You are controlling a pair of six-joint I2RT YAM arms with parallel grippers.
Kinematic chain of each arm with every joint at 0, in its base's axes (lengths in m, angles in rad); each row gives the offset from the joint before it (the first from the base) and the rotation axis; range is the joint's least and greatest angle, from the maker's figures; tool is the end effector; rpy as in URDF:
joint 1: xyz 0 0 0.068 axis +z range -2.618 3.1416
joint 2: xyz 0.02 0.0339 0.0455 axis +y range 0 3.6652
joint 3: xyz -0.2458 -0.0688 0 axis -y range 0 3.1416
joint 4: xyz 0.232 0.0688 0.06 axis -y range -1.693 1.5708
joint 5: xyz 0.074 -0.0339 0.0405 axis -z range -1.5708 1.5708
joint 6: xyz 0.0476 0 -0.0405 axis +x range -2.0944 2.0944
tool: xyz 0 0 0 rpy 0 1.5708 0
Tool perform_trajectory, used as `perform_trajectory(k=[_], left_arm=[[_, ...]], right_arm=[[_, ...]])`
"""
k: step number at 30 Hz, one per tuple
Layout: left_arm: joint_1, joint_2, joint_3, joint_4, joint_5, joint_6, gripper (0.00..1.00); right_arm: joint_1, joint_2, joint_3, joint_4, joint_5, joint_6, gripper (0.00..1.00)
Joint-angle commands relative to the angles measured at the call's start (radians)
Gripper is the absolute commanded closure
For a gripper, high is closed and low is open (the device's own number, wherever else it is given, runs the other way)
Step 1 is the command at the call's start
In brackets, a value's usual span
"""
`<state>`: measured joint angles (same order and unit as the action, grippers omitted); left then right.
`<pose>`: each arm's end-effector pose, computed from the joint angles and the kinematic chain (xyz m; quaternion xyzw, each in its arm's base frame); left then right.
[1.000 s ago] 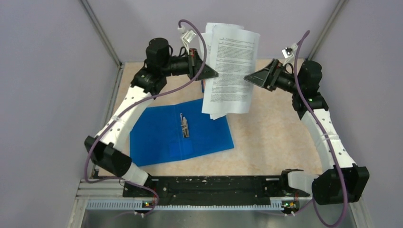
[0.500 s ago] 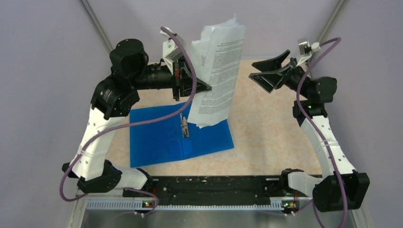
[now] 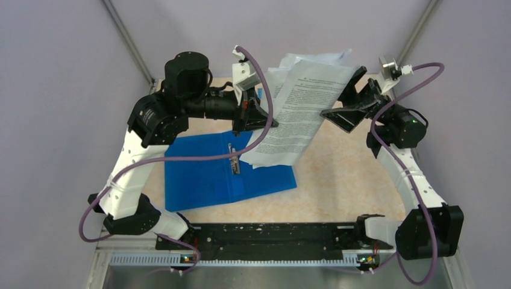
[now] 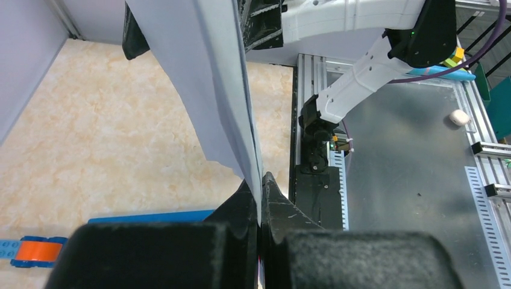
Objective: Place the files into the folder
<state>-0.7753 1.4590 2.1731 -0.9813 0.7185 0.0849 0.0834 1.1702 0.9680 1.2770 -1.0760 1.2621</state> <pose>0.1456 -0.1865 0.5261 0.5042 0.5875 -0.4552 0.4398 0.2052 0.0592 0.4370 -0.2958 0.4513 0.6171 0.5727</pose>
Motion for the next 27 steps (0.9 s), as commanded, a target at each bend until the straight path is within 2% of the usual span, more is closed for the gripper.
perform_trajectory(k=[1, 3, 8, 19, 24, 27], left_arm=[[-0.007, -0.043, 0.037, 0.037, 0.025, 0.019, 1.0], [-0.006, -0.045, 0.049, 0.042, 0.036, 0.019, 1.0], [-0.007, -0.056, 0.066, 0.038, 0.04, 0.028, 1.0], [-0.006, -0.092, 0.0, 0.096, -0.163, 0.005, 1.0], [0.003, -0.092, -0.007, 0.125, -0.315, -0.023, 1.0], [0.013, -0.089, -0.023, 0.141, -0.35, -0.043, 1.0]], right_arm=[[0.025, 0.074, 0.023, 0.404, -0.036, 0.251, 0.01], [0.043, 0.114, 0.047, 0.445, -0.043, 0.289, 0.01], [0.082, 0.129, 0.074, 0.418, -0.039, 0.247, 0.01], [0.147, 0.129, 0.125, 0.427, -0.047, 0.261, 0.03], [0.147, 0.081, 0.124, 0.37, -0.069, 0.224, 0.11], [0.147, 0.032, 0.102, 0.235, -0.074, 0.132, 0.19]])
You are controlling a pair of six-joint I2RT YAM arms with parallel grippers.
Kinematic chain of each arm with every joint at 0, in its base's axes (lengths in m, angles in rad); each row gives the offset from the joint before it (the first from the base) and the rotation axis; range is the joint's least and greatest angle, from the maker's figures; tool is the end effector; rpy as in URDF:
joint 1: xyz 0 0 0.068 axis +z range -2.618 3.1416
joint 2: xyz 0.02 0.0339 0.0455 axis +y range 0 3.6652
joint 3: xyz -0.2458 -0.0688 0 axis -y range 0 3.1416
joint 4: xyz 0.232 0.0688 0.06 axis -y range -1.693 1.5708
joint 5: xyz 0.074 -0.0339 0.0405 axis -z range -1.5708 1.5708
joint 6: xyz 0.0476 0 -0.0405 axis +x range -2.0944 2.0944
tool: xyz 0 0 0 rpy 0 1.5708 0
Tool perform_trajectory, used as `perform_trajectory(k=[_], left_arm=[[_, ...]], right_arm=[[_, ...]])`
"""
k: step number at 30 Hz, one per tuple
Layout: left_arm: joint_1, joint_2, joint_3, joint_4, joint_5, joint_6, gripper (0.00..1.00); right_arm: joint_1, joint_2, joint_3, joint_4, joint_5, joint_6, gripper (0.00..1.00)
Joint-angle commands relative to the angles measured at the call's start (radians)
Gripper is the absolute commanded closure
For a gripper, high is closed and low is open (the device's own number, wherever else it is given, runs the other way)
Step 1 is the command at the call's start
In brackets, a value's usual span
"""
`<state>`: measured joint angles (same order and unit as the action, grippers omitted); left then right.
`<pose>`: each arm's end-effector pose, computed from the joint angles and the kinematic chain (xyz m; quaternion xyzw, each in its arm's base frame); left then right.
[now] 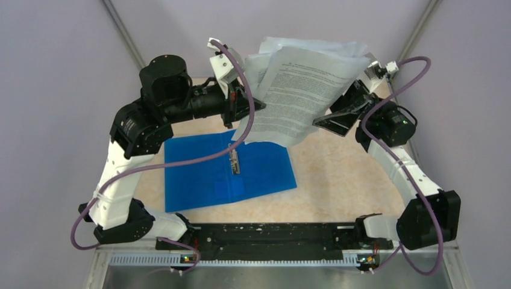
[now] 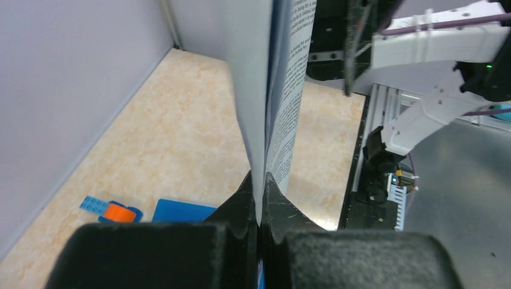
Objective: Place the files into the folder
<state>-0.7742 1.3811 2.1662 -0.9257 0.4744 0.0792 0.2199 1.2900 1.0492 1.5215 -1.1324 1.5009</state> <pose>0.1353 -0.1627 0.5450 0.4440 0.6043 -0.3839 0.5388 0.2038 0.0897 0.4429 -0.3527 0.4150 0.6836 0.4858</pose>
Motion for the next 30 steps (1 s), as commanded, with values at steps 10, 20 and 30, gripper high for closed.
perform_trajectory(k=[10, 20, 30], left_arm=[[0.042, -0.044, -0.168, 0.223, -0.13, -0.075, 1.0], [0.044, -0.178, -0.628, 0.627, -0.215, -0.148, 1.0], [0.044, -0.149, -1.144, 1.287, -0.358, -0.129, 1.0]], right_arm=[[0.013, -0.267, 0.018, -0.776, 0.071, -0.658, 0.8], [0.039, -0.343, -0.052, -1.249, 0.436, -1.117, 1.0], [0.091, -0.294, -0.359, -0.94, 0.684, -1.274, 1.0]])
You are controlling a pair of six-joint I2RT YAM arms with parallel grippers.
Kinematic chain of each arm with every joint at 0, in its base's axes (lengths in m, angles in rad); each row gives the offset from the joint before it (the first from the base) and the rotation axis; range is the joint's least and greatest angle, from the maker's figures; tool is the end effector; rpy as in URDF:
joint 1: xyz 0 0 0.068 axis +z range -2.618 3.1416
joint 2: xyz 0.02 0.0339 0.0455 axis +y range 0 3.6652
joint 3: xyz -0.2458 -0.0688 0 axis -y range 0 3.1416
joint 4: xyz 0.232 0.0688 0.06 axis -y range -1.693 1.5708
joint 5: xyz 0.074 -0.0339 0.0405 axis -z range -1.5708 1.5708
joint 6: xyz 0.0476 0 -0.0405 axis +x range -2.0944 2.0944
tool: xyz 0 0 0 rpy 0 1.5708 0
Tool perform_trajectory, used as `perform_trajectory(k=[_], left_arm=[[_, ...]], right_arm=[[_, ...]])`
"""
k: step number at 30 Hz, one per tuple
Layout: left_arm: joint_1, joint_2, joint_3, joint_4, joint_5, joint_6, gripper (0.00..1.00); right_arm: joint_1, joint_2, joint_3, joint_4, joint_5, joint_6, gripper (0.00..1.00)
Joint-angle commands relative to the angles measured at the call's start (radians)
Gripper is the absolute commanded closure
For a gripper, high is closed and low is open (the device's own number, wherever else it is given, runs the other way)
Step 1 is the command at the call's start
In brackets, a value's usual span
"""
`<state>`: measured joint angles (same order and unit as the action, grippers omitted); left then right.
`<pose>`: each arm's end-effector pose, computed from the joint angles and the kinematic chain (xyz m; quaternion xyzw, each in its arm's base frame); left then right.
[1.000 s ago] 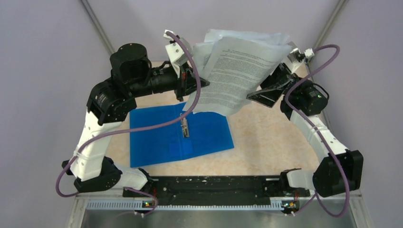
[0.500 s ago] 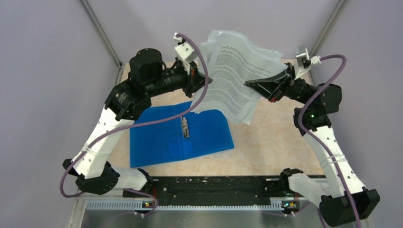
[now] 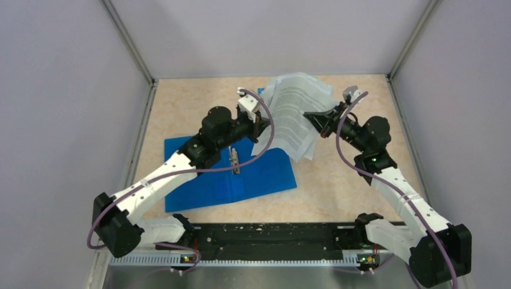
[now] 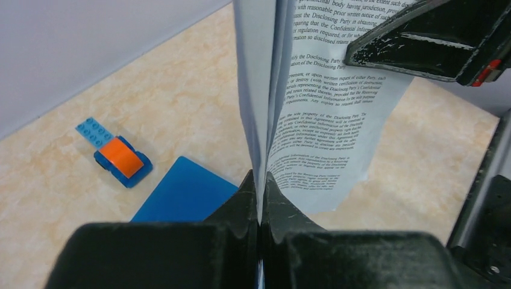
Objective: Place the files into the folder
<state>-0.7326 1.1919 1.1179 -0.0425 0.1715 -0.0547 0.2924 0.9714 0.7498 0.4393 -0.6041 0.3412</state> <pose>0.2064 -0.1966 0.3705 0.3012 0.6831 -0.3131 0.5871 0.2137 0.0926 0.3484 -0.2173 0.6032 0.4089 0.6494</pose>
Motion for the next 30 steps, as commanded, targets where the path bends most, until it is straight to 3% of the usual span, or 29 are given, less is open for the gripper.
perform_trajectory(k=[1, 9, 18, 26, 30], left_arm=[[0.002, 0.072, -0.117, 0.456, -0.048, 0.017, 1.0], [0.002, 0.382, -0.07, 0.758, -0.01, -0.007, 1.0], [0.002, 0.663, 0.087, 0.918, 0.077, 0.043, 1.0], [0.011, 0.791, 0.16, 0.989, 0.124, 0.04, 0.93], [0.018, 0.822, 0.157, 1.033, 0.157, 0.016, 0.85]], right_arm=[[0.018, 0.037, -0.061, 0.138, 0.209, -0.134, 1.0], [0.009, 0.057, -0.1, 0.112, 0.435, -0.299, 1.0], [-0.113, 0.125, -0.218, 0.341, 0.425, -0.236, 1.0], [-0.14, 0.188, -0.244, 0.391, 0.428, -0.244, 1.0], [-0.15, 0.176, -0.276, 0.416, 0.428, -0.223, 0.86]])
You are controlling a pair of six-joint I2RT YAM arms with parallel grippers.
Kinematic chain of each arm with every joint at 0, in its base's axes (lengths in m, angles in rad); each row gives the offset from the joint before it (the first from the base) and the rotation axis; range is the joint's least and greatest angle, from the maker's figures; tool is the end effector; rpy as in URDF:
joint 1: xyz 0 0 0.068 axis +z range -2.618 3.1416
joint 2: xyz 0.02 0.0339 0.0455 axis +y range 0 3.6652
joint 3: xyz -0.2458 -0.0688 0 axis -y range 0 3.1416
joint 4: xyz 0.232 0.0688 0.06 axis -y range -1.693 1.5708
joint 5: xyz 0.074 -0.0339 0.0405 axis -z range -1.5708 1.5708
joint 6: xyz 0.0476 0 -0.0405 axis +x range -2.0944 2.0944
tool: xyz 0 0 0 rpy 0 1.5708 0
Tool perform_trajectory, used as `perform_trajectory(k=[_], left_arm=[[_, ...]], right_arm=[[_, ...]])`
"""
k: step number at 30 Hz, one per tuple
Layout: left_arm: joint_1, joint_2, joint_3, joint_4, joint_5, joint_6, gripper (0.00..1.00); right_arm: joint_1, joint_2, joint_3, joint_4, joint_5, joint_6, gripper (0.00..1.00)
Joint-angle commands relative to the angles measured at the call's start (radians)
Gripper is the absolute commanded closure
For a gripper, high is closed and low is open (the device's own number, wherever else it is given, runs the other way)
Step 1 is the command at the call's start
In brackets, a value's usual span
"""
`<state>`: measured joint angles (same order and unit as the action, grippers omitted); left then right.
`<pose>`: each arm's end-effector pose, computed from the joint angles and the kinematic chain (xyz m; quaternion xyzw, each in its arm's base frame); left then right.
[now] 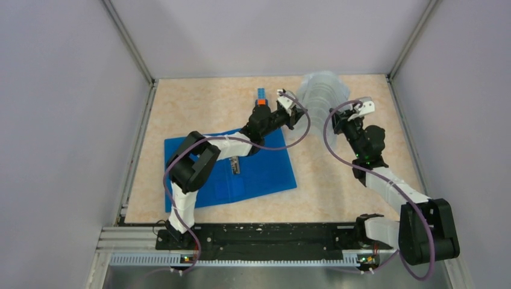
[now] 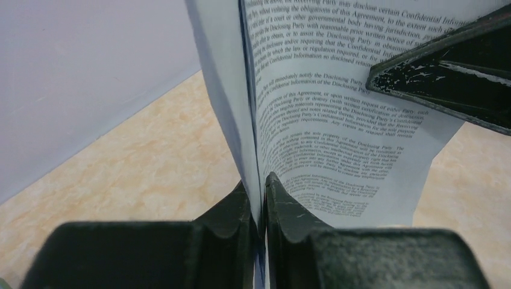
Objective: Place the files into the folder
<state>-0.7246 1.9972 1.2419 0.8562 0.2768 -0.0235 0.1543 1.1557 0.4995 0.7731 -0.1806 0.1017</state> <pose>0.3290 -0.3086 0.2340 0.3242 0.5886 -0.3546 0.6502 0.2569 0.0486 0.2585 -0.0848 0.6599 0.1544 0.7304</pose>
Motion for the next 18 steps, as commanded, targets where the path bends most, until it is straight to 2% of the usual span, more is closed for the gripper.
perform_trajectory(k=[1, 7, 11, 14, 18], left_arm=[[0.011, 0.023, 0.03, 0.144, 0.053, -0.027, 0.83], [0.016, 0.039, -0.003, 0.197, 0.077, -0.062, 0.57], [0.017, 0.033, -0.023, 0.204, 0.091, -0.064, 0.52], [0.023, 0.027, -0.043, 0.211, 0.087, -0.068, 0.45], [0.029, 0.015, -0.069, 0.214, 0.097, -0.078, 0.42]], right_arm=[[-0.012, -0.01, -0.036, 0.085, 0.006, 0.02, 0.84], [-0.012, -0.004, -0.093, 0.127, -0.001, 0.062, 0.73], [-0.012, -0.012, -0.127, 0.145, -0.012, 0.088, 0.68], [-0.013, -0.028, -0.153, 0.153, -0.016, 0.105, 0.6], [-0.013, -0.051, -0.186, 0.144, -0.017, 0.114, 0.53]])
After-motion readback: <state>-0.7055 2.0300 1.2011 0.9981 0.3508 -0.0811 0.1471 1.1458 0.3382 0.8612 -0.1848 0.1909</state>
